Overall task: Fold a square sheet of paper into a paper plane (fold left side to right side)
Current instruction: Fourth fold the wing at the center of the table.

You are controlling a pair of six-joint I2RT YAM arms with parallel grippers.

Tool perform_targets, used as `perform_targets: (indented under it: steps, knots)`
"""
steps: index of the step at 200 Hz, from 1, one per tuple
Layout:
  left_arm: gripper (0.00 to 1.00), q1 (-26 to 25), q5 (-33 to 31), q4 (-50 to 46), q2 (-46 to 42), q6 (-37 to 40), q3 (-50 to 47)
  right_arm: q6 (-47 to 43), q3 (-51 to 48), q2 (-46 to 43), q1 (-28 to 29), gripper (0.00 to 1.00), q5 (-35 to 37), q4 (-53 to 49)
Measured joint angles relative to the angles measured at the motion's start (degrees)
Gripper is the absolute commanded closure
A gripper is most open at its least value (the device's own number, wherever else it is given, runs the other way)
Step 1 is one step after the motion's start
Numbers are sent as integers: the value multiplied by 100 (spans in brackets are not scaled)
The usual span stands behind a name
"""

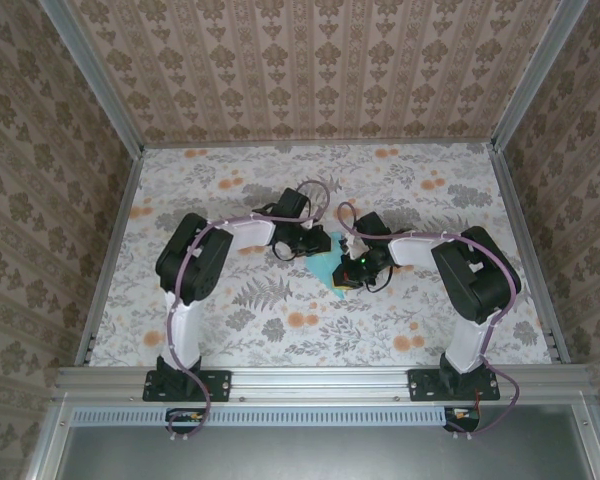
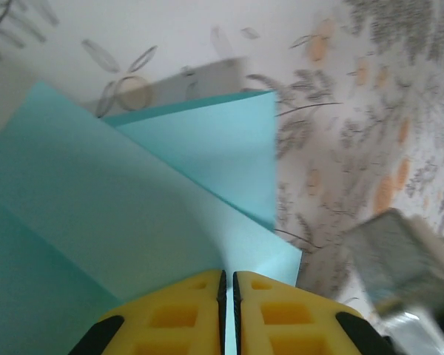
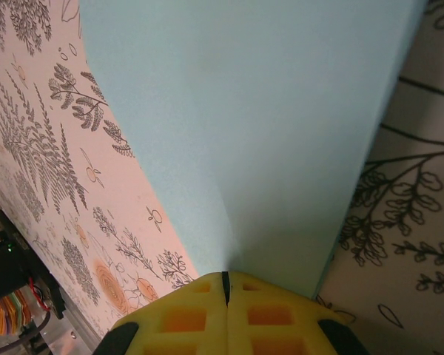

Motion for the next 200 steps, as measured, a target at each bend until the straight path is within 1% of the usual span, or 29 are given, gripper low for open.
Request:
perform_targets:
  steps: [34,67,107,136,200]
  knots:
    - [87,26,-48,-26,79,-2,11,9,7,-83,4,100,120,-90]
    - [87,26,-72,-24,79,0,4,26,15,-428,4,100,461,-601]
    - [87,26,-72,-17,79,-2,0,238,192,-778,83,100,503,-866]
    - [87,26,-72,-15,79,-2,0,448,358,-728,186,100,566,-859]
    - [87,26,-72,-4,79,-2,-4,636,426,-223,247,100,791,-863]
